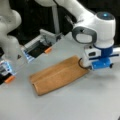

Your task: Folding a towel twice

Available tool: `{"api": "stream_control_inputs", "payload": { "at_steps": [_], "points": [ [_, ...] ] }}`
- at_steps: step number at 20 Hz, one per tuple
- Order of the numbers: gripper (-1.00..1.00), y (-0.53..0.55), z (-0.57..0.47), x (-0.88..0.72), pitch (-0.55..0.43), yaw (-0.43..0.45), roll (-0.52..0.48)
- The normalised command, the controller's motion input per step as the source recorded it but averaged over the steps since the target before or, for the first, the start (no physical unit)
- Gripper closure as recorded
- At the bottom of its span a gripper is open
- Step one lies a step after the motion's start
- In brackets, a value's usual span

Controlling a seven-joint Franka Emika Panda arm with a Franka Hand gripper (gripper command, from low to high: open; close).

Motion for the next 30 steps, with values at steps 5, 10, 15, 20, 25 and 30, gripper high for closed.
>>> {"api": "stream_control_inputs", "payload": {
  "at_steps": [5,10,15,20,25,30],
  "points": [
    [-1.0,-0.01,-0.08,-0.24,0.196,-0.023,-0.278],
    [-1.0,-0.04,0.03,-0.23,0.171,-0.042,-0.274],
    [-1.0,-0.01,-0.04,-0.15,0.015,-0.035,-0.19],
    [-1.0,-0.04,-0.11,-0.14,-0.055,-0.022,-0.151],
    [-1.0,-0.06,-0.15,-0.17,-0.098,-0.006,-0.153],
    [-1.0,-0.06,-0.14,-0.2,-0.132,-0.012,-0.111]
  ]
}}
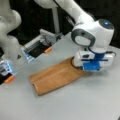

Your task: Folding a towel twice

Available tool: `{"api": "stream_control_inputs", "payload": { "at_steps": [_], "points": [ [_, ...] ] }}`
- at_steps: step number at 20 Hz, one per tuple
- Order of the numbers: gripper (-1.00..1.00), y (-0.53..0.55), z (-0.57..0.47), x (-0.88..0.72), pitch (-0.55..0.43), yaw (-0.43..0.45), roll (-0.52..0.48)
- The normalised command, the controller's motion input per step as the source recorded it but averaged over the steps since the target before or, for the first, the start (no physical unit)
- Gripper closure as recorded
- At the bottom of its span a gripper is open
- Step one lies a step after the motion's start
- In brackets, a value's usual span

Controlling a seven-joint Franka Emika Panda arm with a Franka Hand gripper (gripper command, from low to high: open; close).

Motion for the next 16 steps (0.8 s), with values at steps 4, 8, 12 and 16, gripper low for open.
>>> {"api": "stream_control_inputs", "payload": {
  "at_steps": [4,8,12,16],
  "points": [
    [-1.0,-0.06,-0.13,-0.24,-0.166,-0.014,-0.076],
    [-1.0,-0.02,-0.14,-0.27,-0.2,-0.031,-0.071],
    [-1.0,0.02,-0.15,-0.33,-0.209,-0.051,-0.076],
    [-1.0,0.03,-0.11,-0.34,-0.193,-0.071,-0.081]
  ]
}}
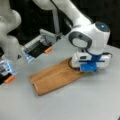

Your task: Folding a towel twice

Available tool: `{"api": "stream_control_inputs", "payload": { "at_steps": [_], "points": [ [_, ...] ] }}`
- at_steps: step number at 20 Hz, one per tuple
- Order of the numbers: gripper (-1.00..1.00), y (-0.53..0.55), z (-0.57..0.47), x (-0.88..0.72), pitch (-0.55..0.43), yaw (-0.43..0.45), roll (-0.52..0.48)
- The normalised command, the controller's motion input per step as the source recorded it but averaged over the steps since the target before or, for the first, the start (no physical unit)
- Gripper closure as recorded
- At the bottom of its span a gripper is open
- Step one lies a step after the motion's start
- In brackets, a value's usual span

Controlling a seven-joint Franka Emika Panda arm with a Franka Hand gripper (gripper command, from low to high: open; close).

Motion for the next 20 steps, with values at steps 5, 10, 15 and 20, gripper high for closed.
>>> {"api": "stream_control_inputs", "payload": {
  "at_steps": [5,10,15,20],
  "points": [
    [1.0,0.0,-0.09,-0.38,-0.167,-0.086,-0.097],
    [1.0,-0.08,-0.12,-0.38,-0.167,-0.049,-0.112],
    [1.0,-0.12,-0.16,-0.32,-0.248,-0.06,-0.113],
    [1.0,-0.16,-0.14,-0.26,-0.277,-0.056,-0.188]
  ]
}}
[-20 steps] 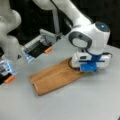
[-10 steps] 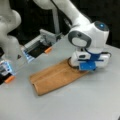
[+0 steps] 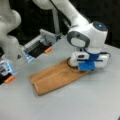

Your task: Folding a towel twice

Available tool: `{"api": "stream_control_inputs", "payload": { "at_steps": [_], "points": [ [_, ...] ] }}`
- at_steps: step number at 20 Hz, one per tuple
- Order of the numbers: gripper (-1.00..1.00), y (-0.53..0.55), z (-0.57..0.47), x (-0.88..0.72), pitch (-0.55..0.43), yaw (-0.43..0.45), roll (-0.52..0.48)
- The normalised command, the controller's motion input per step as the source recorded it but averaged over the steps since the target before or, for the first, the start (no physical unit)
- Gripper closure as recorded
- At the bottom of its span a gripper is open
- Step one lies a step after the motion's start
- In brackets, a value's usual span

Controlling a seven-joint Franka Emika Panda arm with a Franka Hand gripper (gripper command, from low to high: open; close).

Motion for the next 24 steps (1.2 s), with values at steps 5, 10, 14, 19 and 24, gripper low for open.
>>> {"api": "stream_control_inputs", "payload": {
  "at_steps": [5,10,14,19,24],
  "points": [
    [1.0,-0.17,-0.1,-0.18,-0.284,0.008,-0.221],
    [1.0,-0.15,-0.11,-0.12,-0.272,0.049,-0.174],
    [1.0,-0.11,-0.03,-0.14,-0.23,0.088,-0.082],
    [1.0,-0.06,0.27,-0.25,-0.144,0.186,0.04],
    [1.0,-0.14,0.37,-0.4,0.041,0.26,0.162]
  ]
}}
